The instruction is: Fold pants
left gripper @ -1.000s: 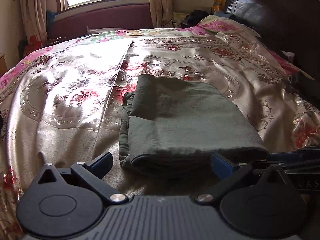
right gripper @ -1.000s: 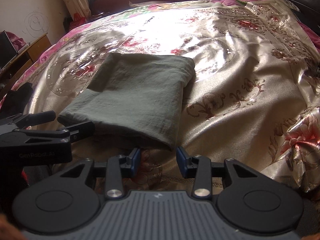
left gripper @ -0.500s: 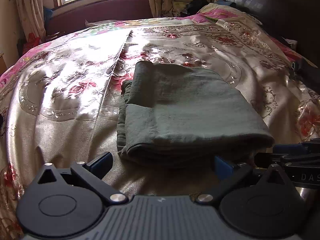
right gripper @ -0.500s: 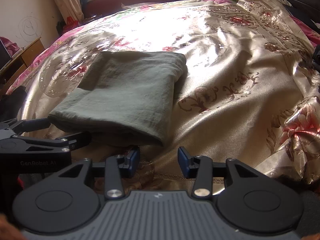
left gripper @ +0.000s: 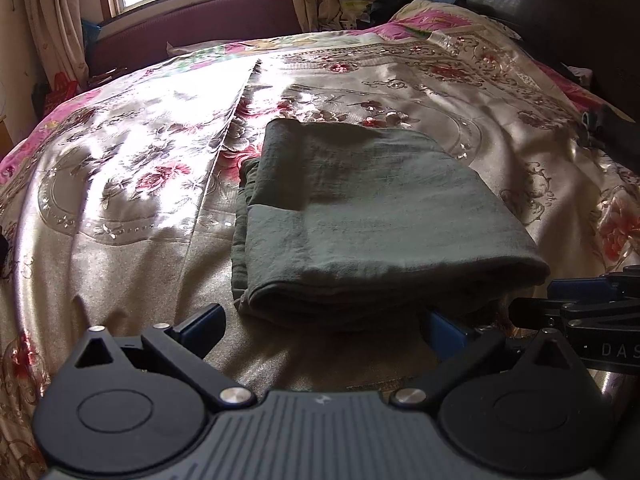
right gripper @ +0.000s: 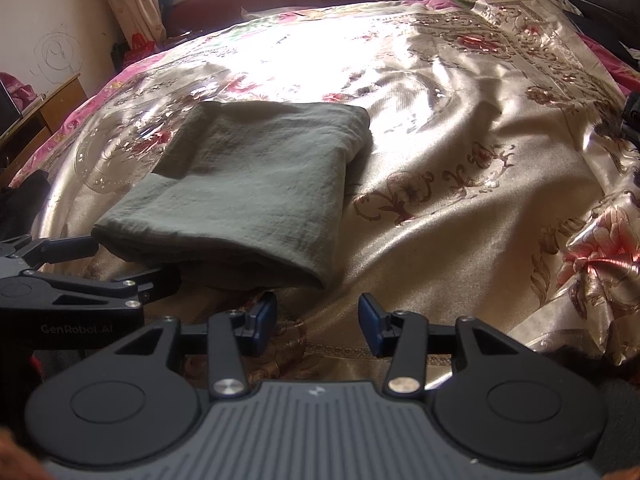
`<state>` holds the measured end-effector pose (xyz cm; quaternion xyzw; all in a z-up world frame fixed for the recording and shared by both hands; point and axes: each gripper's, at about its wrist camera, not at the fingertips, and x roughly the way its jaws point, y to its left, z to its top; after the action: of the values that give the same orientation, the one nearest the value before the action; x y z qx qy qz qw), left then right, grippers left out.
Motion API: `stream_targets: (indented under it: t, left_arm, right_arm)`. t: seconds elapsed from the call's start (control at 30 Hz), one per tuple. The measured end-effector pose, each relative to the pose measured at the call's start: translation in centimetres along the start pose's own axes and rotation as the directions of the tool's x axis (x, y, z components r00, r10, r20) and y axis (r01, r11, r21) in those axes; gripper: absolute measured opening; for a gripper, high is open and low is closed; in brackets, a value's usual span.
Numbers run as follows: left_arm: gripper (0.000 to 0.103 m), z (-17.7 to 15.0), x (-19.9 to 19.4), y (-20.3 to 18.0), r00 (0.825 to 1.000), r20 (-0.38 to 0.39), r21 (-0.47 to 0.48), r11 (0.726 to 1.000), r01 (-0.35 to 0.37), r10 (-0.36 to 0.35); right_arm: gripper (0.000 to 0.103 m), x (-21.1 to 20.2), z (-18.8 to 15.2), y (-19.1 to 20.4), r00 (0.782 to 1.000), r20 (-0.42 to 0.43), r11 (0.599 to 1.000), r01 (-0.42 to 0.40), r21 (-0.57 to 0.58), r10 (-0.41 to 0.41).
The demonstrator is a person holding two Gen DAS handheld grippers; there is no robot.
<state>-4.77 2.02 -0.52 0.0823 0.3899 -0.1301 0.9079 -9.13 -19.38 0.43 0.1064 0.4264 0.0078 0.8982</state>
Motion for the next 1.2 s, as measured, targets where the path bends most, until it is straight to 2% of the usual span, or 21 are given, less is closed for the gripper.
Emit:
stream_targets:
  t: [0.93, 1.2]
  left_arm:
    - [0.103, -0.12, -0.10, -0.60, 1.000, 0.001, 0.032, 0.999, -0.001, 0.001]
    - [0.103, -0.17, -0.10, -0.68, 1.000, 0.002, 0.043, 0.999, -0.002, 0.002]
  right_arm:
    - [0.048, 0.18, -0.16, 0.13, 1.000, -0.008, 1.000, 0.001, -0.012, -0.001]
    - [0.052, 0.18, -0.22, 0.20, 1.000, -0.007, 1.000, 0.000, -0.019, -0.001]
